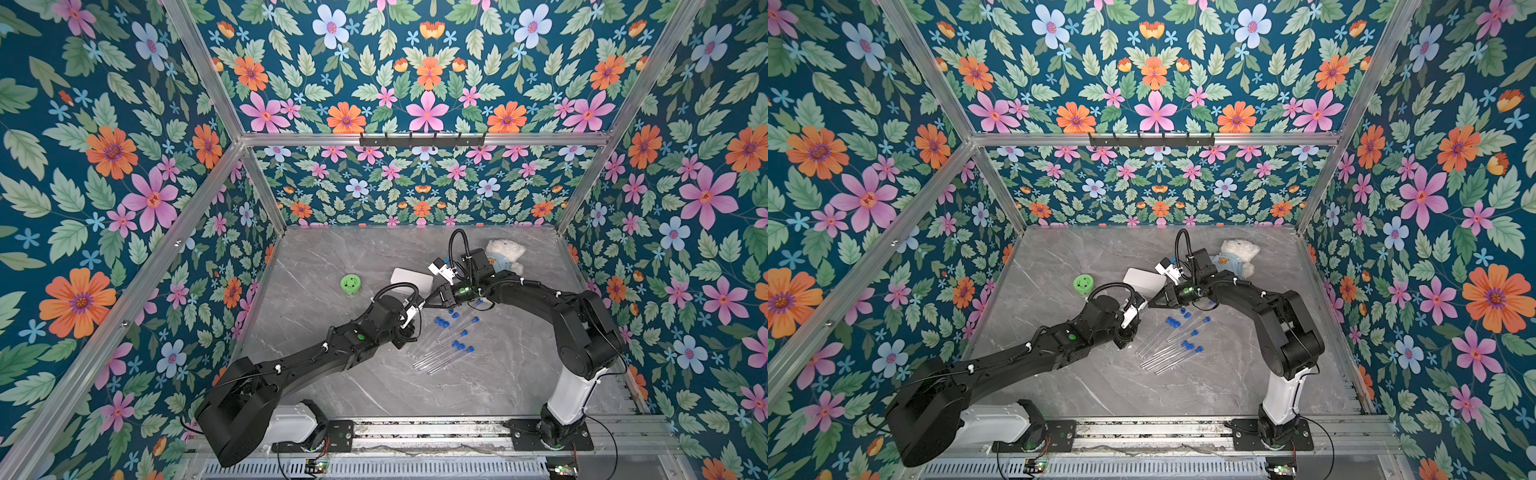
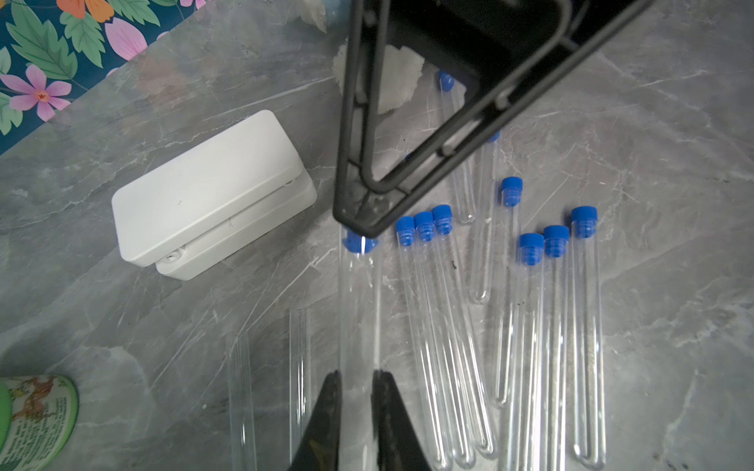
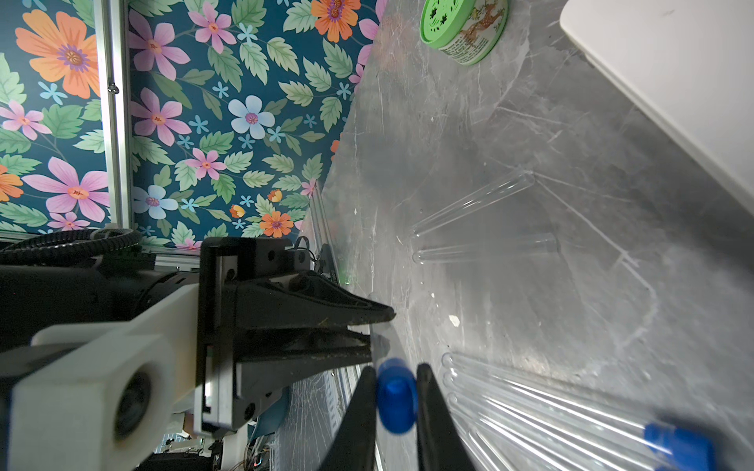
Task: Remove stoppers from test tubes
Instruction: Open the stopper on the test tube.
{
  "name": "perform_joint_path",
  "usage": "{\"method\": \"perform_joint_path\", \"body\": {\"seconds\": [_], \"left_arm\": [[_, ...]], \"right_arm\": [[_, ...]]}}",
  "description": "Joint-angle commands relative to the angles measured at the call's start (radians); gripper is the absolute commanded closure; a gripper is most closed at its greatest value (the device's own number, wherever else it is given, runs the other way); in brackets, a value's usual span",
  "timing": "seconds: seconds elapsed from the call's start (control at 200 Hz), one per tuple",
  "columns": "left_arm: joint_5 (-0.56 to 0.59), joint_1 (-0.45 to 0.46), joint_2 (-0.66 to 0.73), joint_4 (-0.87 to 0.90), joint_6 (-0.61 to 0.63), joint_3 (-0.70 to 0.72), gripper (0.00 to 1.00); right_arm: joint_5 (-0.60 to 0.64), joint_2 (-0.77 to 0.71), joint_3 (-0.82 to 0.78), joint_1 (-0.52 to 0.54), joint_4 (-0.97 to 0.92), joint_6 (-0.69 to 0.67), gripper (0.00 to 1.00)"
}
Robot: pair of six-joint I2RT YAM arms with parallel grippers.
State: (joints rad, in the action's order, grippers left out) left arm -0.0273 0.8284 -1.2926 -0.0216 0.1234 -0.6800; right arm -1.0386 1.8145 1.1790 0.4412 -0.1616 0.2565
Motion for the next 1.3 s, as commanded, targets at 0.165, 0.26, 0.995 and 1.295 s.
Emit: {"method": "perform_joint_path", "body": {"seconds": [0.165, 0.26, 0.995, 1.295], "left_arm": [[0.015, 0.003, -0.002, -0.005, 0.013, -0.004, 1.00], [0.029, 0.005, -0.016, 0.012, 0.016, -0.014, 1.00], [0.063, 0.012, -0.091, 0.079, 0.026, -0.061, 1.00], [0.060, 0.012, -0.102, 0.094, 0.027, -0.070, 1.00]], "right_arm": [[0.041, -0.017, 0.016, 0.002, -0.037, -0.039, 0.90], [0.068, -0.026, 0.015, 0.001, -0.049, -0.052, 0.93], [0.301, -0.118, -0.020, -0.026, -0.083, -0.094, 1.00], [0.215, -0.147, -0.073, -0.077, 0.020, -0.017, 1.00]]}}
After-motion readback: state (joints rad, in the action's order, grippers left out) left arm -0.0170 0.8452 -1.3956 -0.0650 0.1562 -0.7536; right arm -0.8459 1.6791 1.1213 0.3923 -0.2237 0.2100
